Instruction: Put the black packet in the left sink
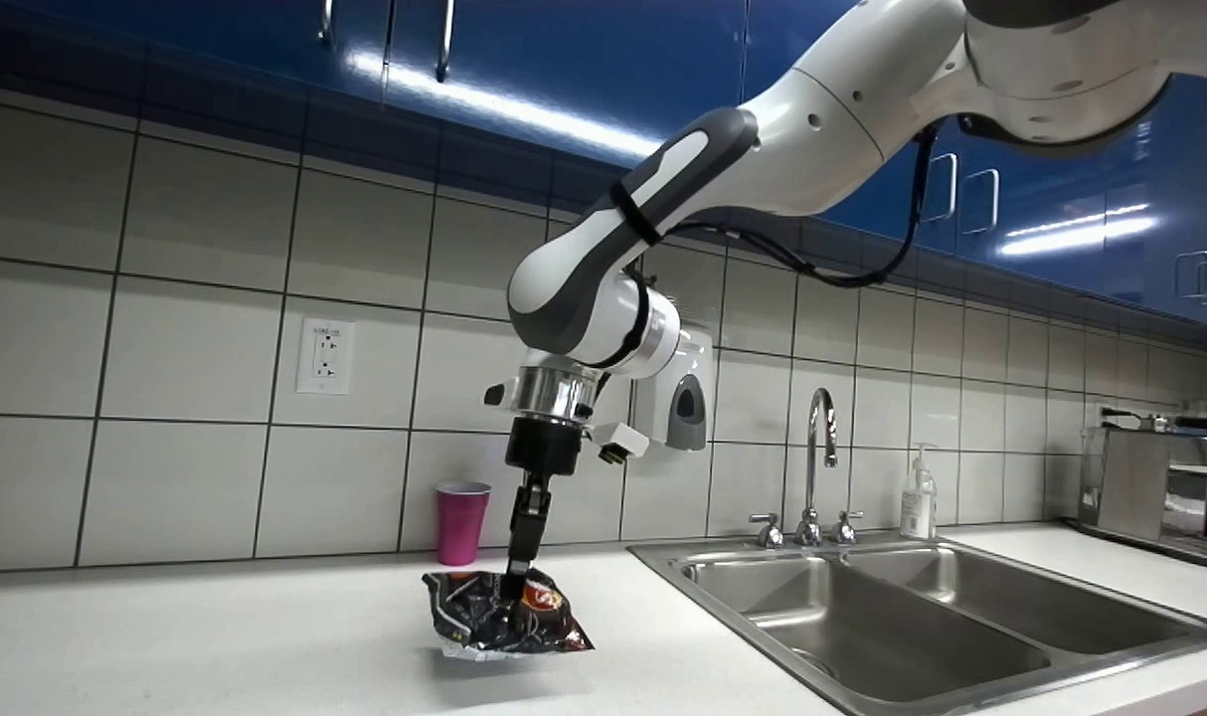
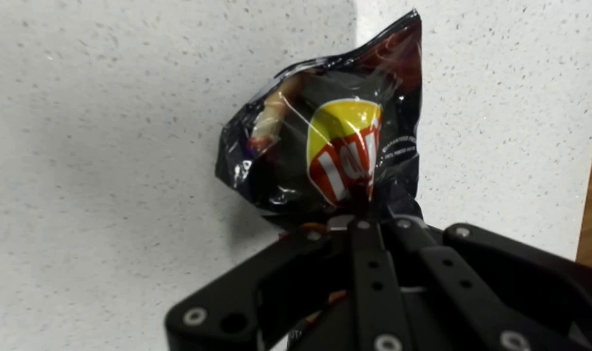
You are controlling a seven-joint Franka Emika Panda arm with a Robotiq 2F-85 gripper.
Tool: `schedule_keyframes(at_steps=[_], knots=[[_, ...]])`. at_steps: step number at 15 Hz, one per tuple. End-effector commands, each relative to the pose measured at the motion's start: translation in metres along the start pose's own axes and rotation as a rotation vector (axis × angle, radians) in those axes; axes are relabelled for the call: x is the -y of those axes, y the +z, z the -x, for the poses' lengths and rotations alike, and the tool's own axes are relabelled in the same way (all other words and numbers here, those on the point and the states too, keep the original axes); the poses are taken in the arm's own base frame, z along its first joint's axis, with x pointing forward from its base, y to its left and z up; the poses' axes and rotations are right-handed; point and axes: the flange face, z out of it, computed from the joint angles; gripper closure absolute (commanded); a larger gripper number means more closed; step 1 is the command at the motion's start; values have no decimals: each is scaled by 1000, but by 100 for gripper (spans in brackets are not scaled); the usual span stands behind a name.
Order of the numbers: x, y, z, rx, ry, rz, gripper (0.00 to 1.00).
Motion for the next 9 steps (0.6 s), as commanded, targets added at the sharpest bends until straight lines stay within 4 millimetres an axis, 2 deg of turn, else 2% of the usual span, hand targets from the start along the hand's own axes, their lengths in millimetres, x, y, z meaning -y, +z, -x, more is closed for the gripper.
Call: schedule_keyframes(at_steps=[1,5,9], knots=[[6,-42,29,-4,145,30,100],[3,-70,75,10,316,61,100],[-1,-83,132,38,489,83,100]])
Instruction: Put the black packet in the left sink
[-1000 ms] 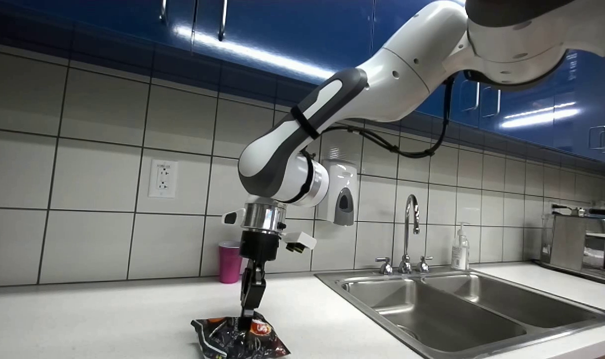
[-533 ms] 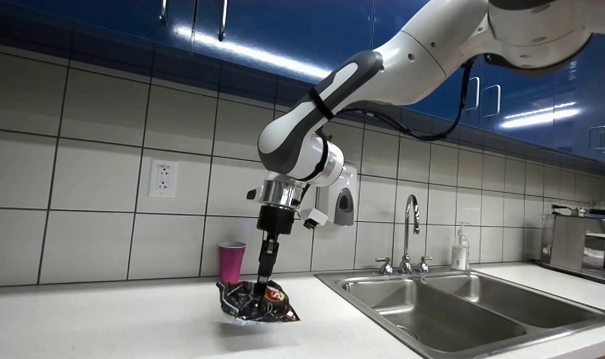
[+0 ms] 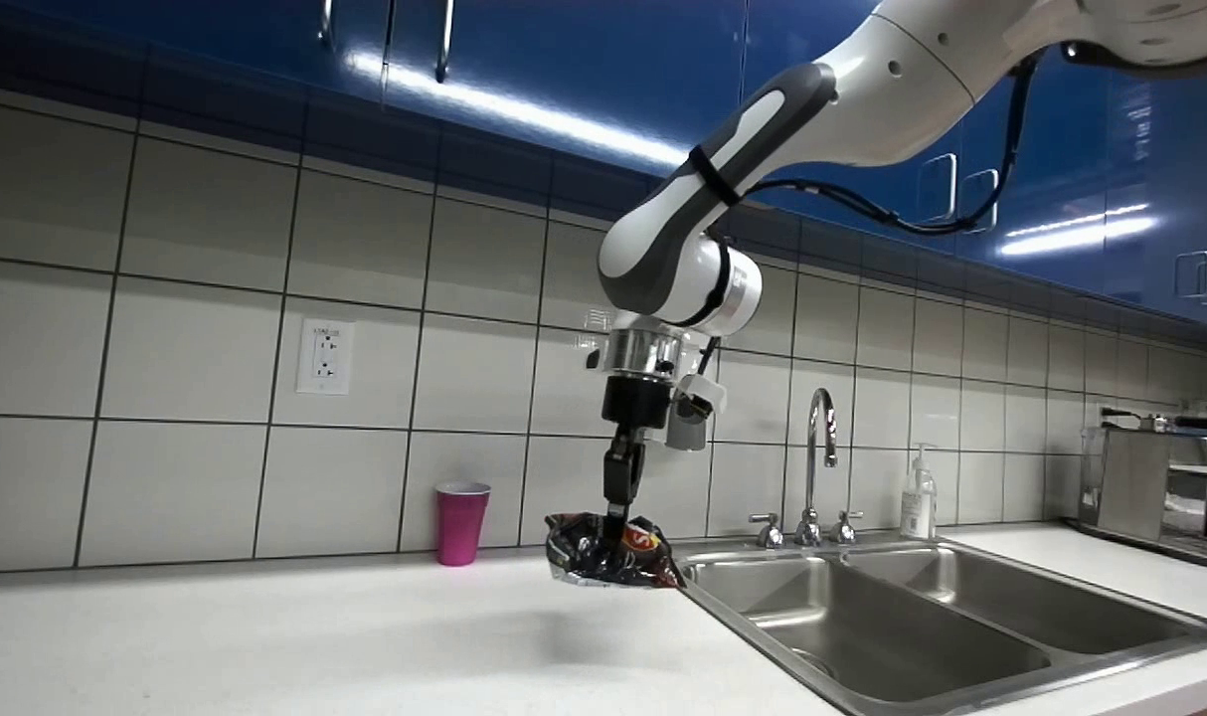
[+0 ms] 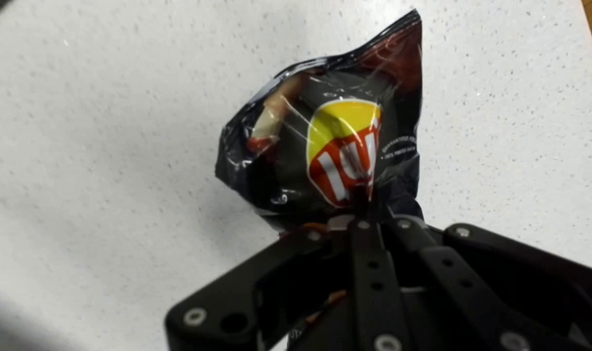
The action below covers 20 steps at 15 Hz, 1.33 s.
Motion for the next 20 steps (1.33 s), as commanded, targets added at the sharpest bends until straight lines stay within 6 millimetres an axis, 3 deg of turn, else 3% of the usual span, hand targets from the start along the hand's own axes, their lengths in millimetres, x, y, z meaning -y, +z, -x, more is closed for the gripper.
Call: schedule_keyframes(at_steps=[1,11,16,20], knots=[[-11,-14,52,27,167,16,100],[-61,8,196,102,621,23,100],[-92,0,278,136,787,59,100],[-119,7,322,155,877,81,100]])
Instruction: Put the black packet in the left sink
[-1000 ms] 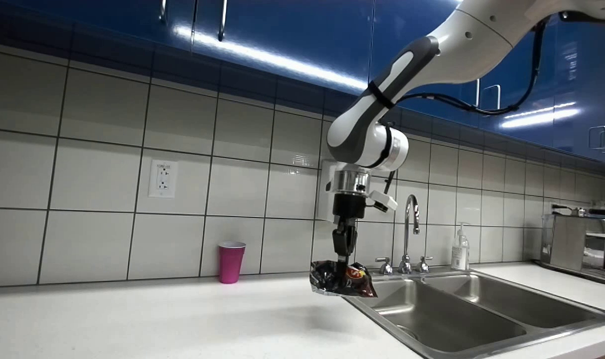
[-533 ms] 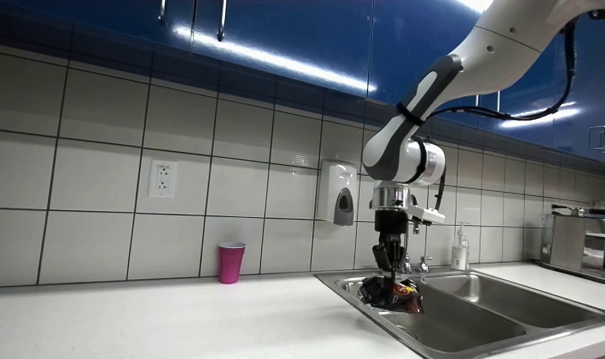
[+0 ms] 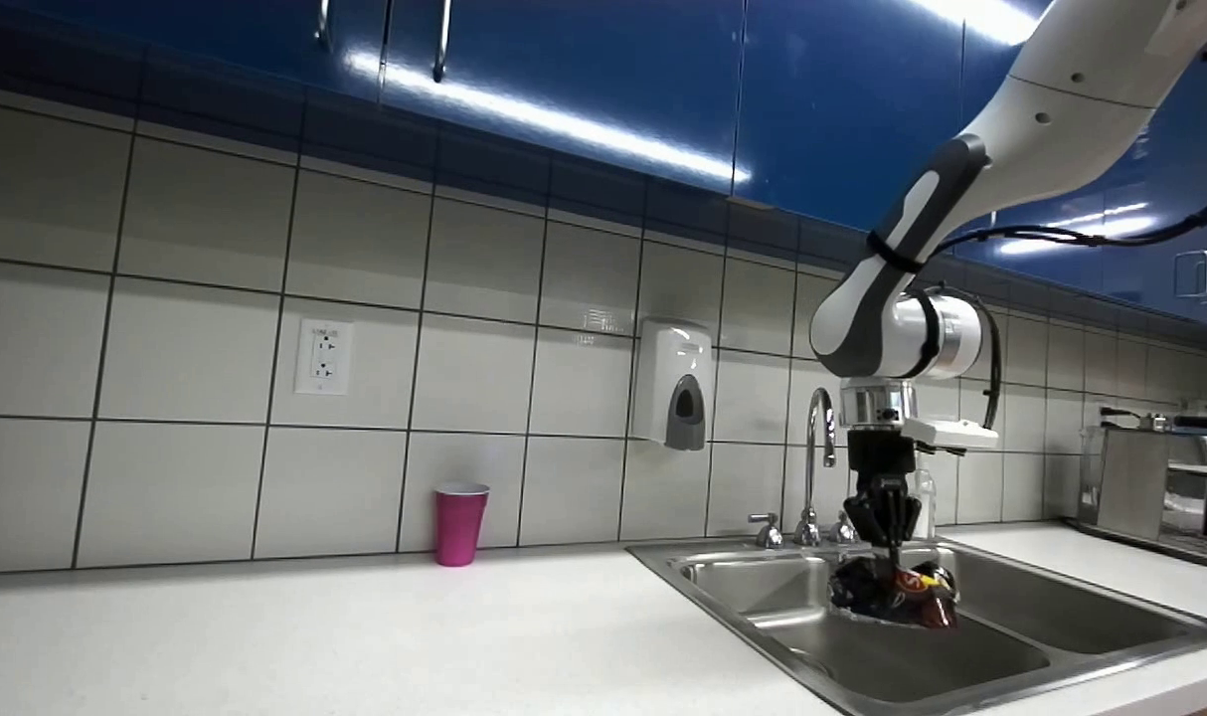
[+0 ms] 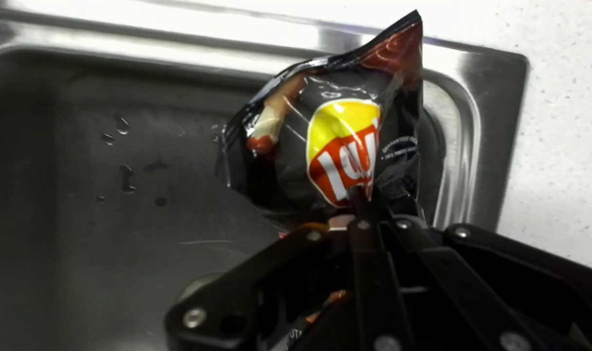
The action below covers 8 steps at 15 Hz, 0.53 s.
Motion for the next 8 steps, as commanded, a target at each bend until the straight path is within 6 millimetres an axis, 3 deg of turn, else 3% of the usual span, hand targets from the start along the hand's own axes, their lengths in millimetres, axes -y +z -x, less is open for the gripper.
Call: schedule_keyframes(at_steps=[1,4,8], knots=[[-30,8,5,-5,84,31,100],[-45,24,-3,-20,134,37,100],[-55,52,-27,-19,204,63,100]])
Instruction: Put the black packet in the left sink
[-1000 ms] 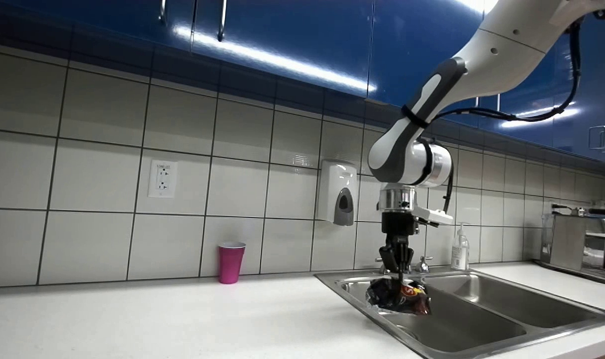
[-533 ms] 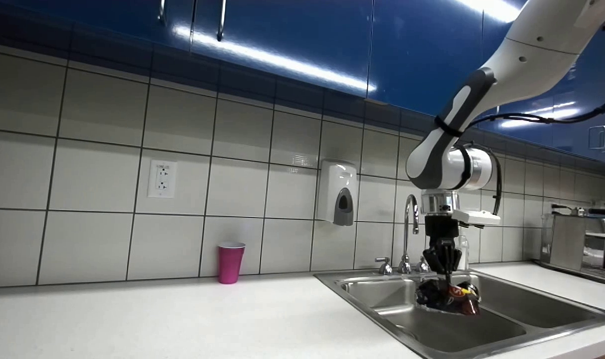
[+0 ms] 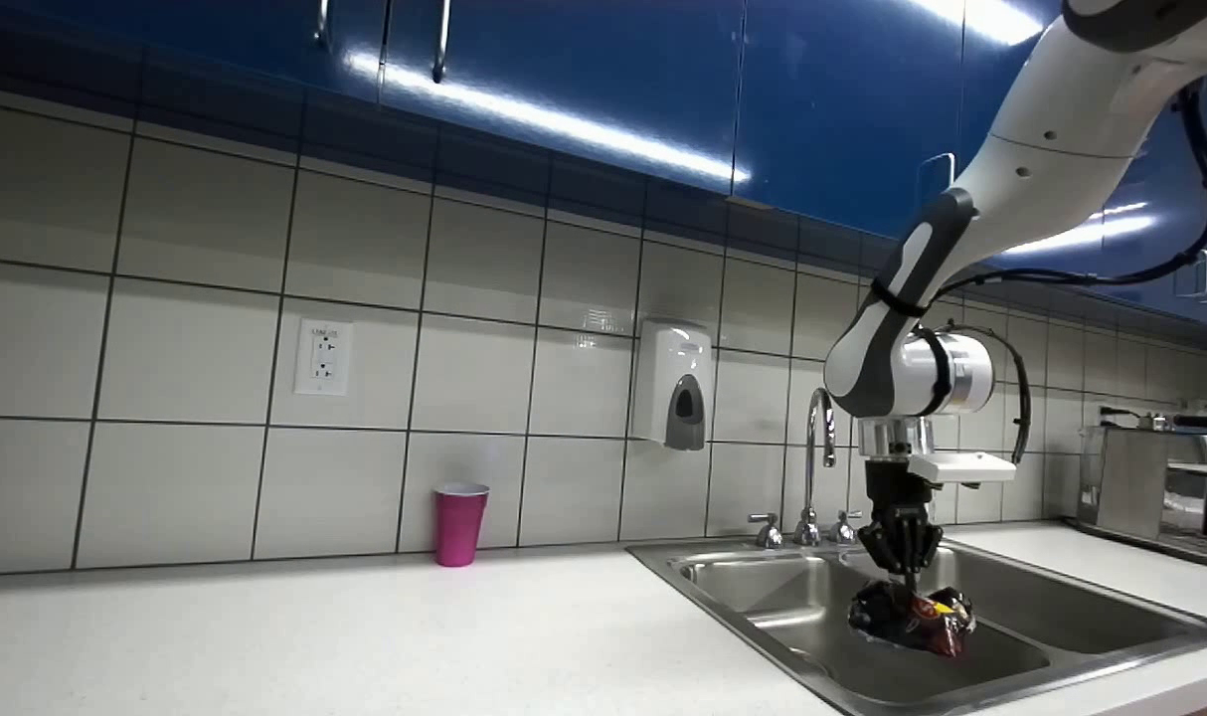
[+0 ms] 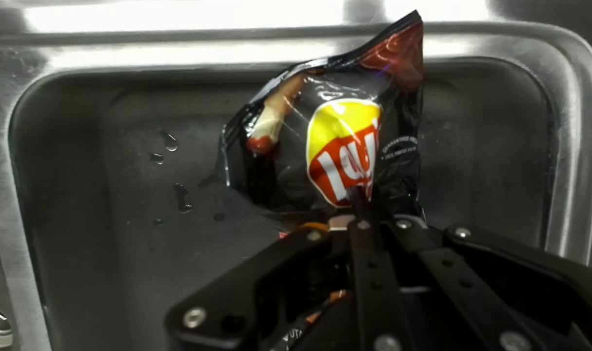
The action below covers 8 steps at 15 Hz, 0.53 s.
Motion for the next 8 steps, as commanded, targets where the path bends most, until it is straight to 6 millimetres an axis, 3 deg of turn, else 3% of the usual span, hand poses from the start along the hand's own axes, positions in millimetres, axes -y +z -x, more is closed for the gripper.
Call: schedule_keyframes(at_steps=[1,8], knots=[[-6,24,-30,-1,78,30,100],[11,63,-57,-20,245,30,100]])
